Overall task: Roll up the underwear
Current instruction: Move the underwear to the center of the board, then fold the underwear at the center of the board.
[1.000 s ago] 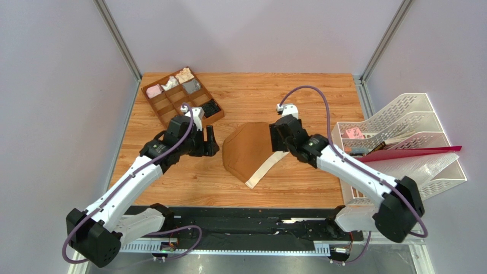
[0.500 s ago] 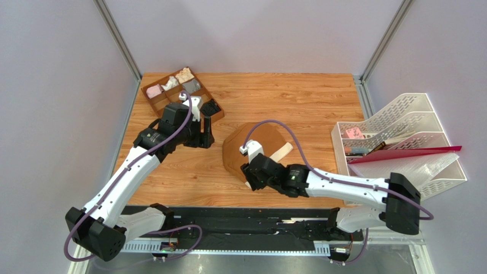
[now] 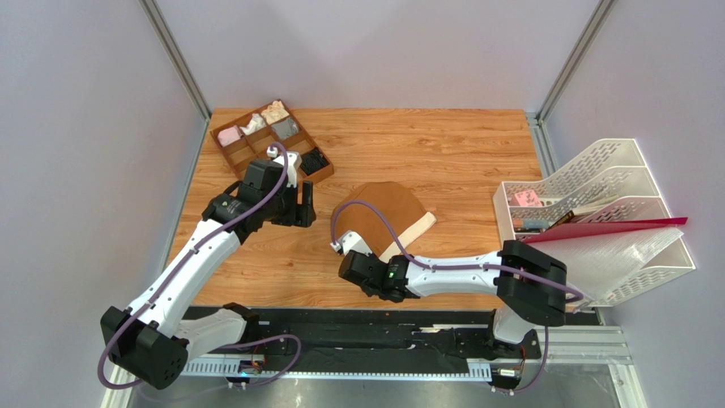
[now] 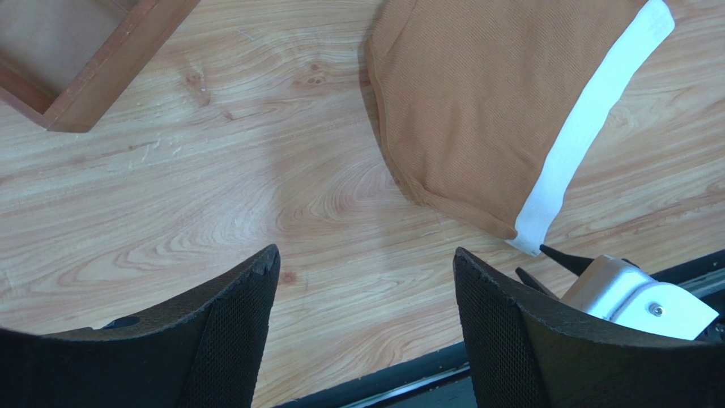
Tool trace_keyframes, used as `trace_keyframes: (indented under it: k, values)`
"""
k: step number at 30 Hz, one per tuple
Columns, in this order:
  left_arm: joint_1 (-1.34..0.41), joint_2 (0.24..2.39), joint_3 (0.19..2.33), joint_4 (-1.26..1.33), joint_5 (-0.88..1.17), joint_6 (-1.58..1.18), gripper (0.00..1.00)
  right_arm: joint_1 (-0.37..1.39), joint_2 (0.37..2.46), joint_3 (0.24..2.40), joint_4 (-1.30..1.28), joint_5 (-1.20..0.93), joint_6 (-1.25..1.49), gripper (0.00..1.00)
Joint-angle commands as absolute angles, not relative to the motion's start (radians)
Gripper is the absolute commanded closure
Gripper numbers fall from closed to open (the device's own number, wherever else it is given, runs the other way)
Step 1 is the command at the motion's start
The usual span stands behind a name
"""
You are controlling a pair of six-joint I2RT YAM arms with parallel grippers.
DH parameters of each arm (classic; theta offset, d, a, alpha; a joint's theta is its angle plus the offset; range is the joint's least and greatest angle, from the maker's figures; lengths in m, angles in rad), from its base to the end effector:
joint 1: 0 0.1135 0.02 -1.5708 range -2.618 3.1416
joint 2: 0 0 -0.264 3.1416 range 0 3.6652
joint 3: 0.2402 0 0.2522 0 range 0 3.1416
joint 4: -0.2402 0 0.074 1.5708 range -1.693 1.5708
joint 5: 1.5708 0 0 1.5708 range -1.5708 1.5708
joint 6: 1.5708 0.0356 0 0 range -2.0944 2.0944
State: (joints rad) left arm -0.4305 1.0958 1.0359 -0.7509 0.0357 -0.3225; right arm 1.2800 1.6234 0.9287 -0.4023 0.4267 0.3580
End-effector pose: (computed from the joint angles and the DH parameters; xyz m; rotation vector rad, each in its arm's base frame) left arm 0.2020 -0.0942 0.3141 0.1478 2.4137 -0.3953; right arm 0.1027 0.2918 0.1717 -1.0002 2.3092 0.0714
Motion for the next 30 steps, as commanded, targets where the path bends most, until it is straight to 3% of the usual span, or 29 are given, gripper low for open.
trace_keyframes:
  k: [1,18,22,30]
  values:
    - [-0.420,1.083,1.035,-0.747,0.041,-0.299,0.20,1.281,1.661,0.976,-0.364,0.502,0.345,0.67]
    - [-0.413,1.092,1.031,-0.749,0.049,-0.304,0.20,1.279,1.762,0.982,-0.345,0.471,0.328,0.82]
    - [-0.413,1.092,1.031,-0.755,0.043,-0.304,0.20,1.279,1.766,0.979,-0.339,0.434,0.330,1.00]
    - [-0.411,1.057,1.034,-0.770,-0.043,-0.298,0.20,1.293,1.692,1.011,-0.348,0.279,0.357,1.00]
